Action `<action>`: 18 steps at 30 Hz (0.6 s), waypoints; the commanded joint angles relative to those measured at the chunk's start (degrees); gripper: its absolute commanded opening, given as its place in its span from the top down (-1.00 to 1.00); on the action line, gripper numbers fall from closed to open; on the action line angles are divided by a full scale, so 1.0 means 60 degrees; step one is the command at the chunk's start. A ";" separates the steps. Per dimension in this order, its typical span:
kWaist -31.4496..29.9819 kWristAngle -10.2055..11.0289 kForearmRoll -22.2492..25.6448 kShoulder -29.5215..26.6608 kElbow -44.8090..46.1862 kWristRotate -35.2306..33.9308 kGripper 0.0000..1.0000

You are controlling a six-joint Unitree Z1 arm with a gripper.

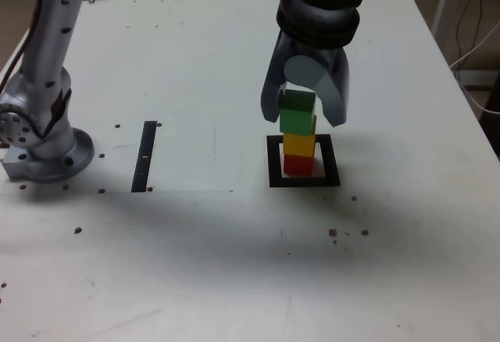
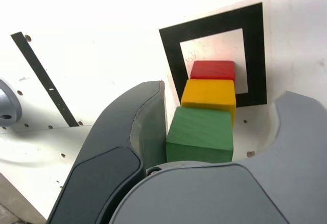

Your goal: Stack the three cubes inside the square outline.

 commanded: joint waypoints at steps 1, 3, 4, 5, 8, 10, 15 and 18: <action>-0.0012 0.0067 -0.0031 -0.0208 0.0082 -0.0031 -0.99; -0.0013 0.0098 -0.0047 -0.0303 0.0116 -0.0039 -0.99; -0.0014 0.0109 -0.0056 -0.0375 0.0139 -0.0043 -0.99; -0.0014 0.0113 -0.0060 -0.0440 0.0167 -0.0045 -0.99; -0.0012 0.0148 -0.0060 -0.0758 0.0380 -0.0048 -0.99; -0.0013 0.0199 -0.0060 -0.1095 0.0616 -0.0048 -0.99; -0.0017 0.0302 -0.0064 -0.2255 0.1272 0.0008 -0.99; -0.0030 0.0226 -0.0042 -0.2987 0.1817 0.0118 -0.99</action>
